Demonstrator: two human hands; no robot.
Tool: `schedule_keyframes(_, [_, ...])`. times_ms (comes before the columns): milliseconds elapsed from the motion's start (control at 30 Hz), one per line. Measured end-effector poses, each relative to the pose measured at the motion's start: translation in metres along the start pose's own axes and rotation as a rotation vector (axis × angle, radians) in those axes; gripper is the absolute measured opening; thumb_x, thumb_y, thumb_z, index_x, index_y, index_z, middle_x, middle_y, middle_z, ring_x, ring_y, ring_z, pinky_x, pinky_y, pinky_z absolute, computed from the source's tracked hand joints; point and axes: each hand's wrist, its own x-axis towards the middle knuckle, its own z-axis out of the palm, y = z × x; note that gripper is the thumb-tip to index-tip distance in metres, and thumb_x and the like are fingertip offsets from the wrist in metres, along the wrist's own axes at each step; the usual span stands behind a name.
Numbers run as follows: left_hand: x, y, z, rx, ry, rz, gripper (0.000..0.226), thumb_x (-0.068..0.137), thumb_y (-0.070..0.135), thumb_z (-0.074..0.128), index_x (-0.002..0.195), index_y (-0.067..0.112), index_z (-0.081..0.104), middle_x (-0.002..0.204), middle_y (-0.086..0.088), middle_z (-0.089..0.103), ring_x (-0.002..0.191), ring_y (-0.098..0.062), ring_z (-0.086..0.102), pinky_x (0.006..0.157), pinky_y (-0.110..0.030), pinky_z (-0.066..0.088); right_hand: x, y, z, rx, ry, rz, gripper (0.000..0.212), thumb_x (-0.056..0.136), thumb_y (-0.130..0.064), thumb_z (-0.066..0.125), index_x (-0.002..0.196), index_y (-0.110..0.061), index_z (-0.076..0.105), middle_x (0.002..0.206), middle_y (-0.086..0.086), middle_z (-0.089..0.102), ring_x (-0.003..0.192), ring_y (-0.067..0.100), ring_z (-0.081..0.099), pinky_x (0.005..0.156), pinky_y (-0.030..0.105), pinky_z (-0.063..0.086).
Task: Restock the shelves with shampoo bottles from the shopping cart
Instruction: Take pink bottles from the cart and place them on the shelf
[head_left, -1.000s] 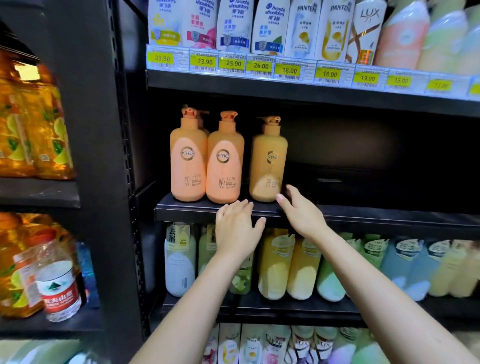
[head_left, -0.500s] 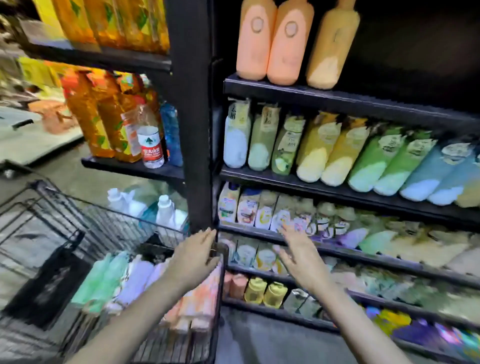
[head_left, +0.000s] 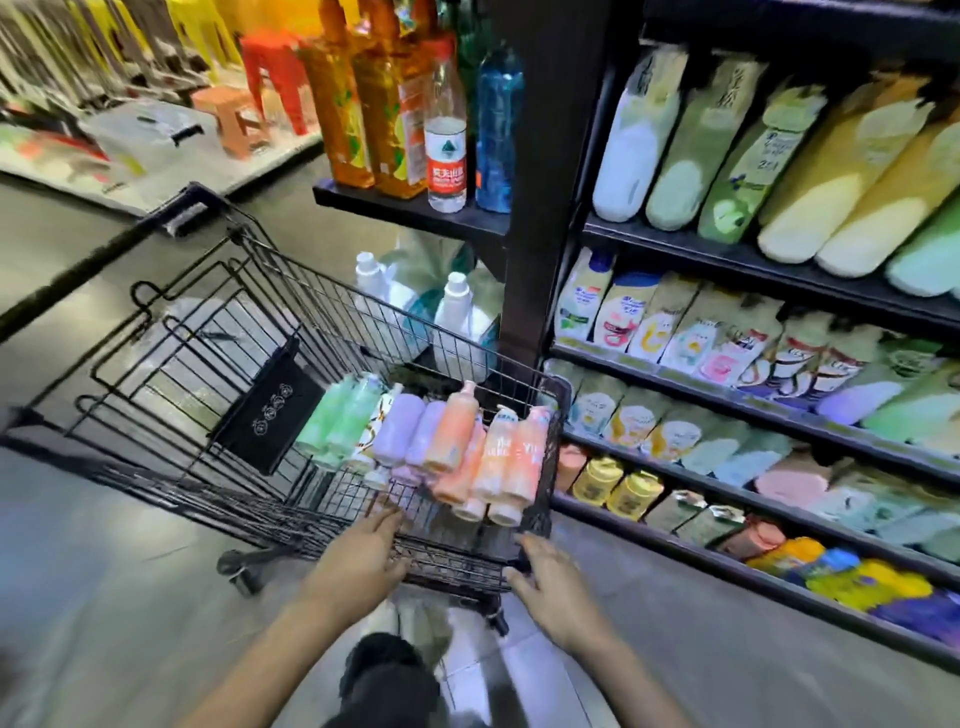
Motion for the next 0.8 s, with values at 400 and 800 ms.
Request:
schedule_keyframes(400, [0.107, -0.144, -0.051, -0.081, -0.142, -0.026, 0.056, 0.093, 0.036, 0.05, 0.141, 0.011, 0.036, 0.142, -0.008, 0.043, 0.13, -0.026, 0.042, 0.104, -0.031, 0.035, 0.126, -0.079, 0.029, 0.148, -0.046, 0.243, 0.05, 0.097, -0.035, 0.046, 0.143, -0.019, 0.036, 0.142, 0.005, 0.046, 0.127, 0.02, 0.047, 0.098, 0.027, 0.04])
schedule_keyframes(800, [0.218, -0.223, -0.037, -0.162, -0.357, -0.107, 0.062, 0.096, 0.041, 0.046, 0.148, 0.013, 0.027, 0.15, -0.005, 0.037, 0.135, -0.02, 0.039, 0.108, -0.029, 0.034, 0.268, -0.094, 0.077, 0.409, 0.084, 0.588, 0.075, 0.085, -0.052, 0.06, 0.139, -0.012, 0.027, 0.127, 0.012, 0.048, 0.115, 0.032, 0.053, 0.095, 0.041, 0.046])
